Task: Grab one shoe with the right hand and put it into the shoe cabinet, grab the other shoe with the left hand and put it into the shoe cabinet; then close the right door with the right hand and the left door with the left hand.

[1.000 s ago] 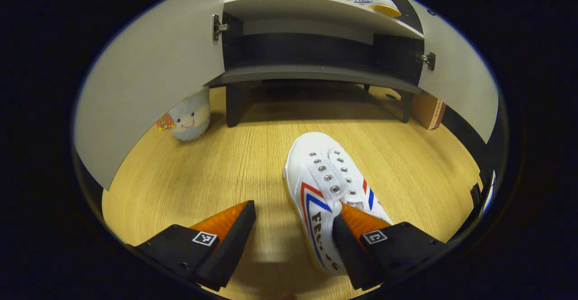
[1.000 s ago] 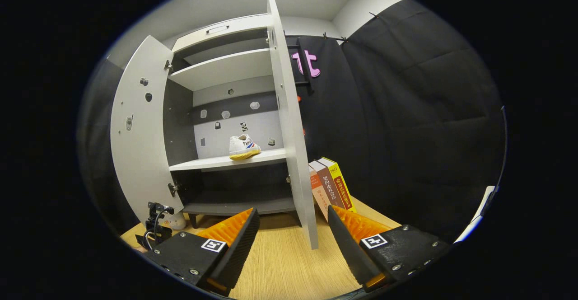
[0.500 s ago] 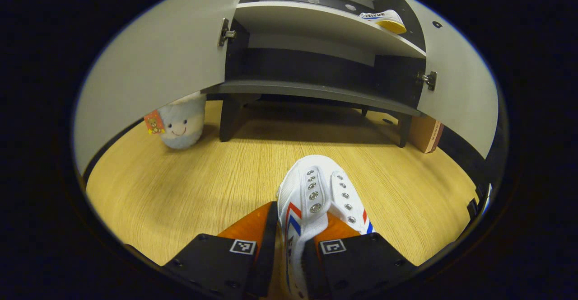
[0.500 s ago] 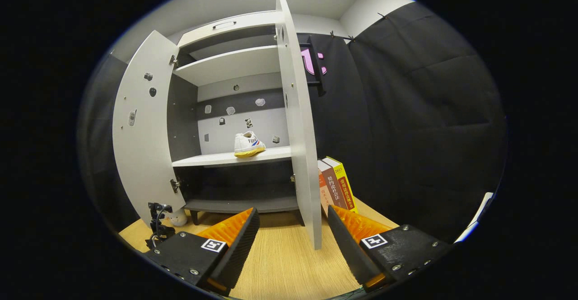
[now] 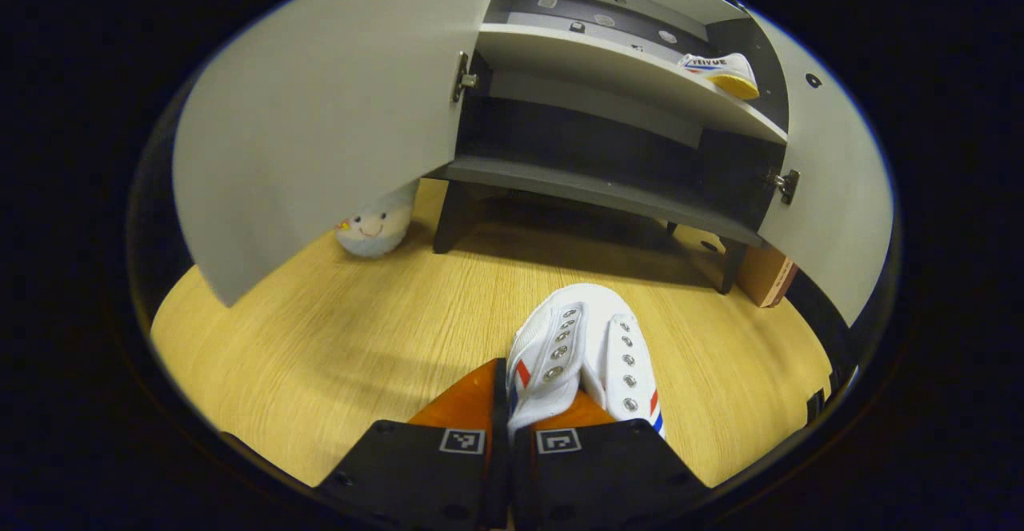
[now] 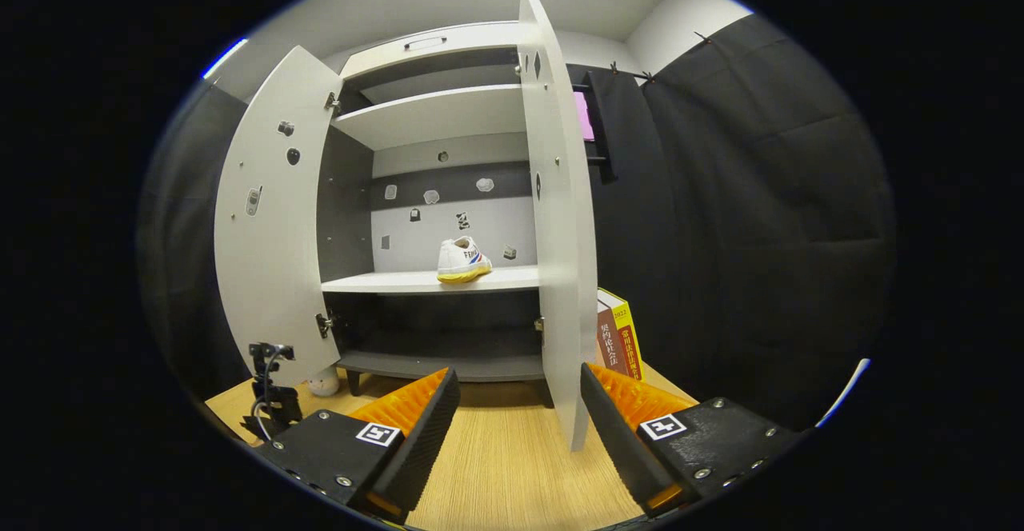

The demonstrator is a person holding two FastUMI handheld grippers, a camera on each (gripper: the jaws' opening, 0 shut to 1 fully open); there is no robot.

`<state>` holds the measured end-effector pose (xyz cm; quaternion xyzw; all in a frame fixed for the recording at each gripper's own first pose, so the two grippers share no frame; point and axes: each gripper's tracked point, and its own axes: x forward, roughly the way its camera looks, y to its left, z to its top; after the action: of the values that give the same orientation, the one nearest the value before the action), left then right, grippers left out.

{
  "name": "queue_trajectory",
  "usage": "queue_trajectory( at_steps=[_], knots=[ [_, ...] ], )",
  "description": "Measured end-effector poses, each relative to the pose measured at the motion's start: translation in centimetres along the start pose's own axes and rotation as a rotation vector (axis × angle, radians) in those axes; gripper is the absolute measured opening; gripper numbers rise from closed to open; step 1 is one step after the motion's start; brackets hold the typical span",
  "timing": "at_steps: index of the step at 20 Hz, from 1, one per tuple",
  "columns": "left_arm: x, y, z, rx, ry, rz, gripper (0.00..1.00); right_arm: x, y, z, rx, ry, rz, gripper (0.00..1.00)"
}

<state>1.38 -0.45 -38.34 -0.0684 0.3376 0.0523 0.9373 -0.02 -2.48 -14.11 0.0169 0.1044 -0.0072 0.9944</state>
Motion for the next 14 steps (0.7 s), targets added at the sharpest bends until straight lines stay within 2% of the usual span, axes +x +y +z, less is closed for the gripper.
queue_trajectory(
  at_steps=[3, 5, 8, 12, 14],
  knots=[
    [-4.3, -0.8, 3.6, -0.052, -0.03, 0.022, 0.09, 0.4, 0.5, -0.3, 0.003, -0.002, 0.013, 0.93],
    [-6.6, -2.5, 7.4, -0.1, -0.06, -0.006, 0.09, 0.7, 0.8, -0.3, 0.013, -0.005, 0.024, 0.93],
    [-8.5, -5.4, 15.6, -0.07, -0.151, -0.054, 0.09, 0.8, 1.0, -0.1, 0.024, -0.016, 0.034, 0.93],
    [-6.8, -9.1, 25.5, -0.067, -0.203, -0.117, 0.09, 0.3, 0.4, 0.8, 0.033, -0.048, 0.022, 0.93],
    [-4.6, -10.2, 29.9, -0.071, -0.226, -0.12, 0.09, -0.1, -0.3, 1.1, 0.028, -0.062, 0.004, 0.93]
  ],
)
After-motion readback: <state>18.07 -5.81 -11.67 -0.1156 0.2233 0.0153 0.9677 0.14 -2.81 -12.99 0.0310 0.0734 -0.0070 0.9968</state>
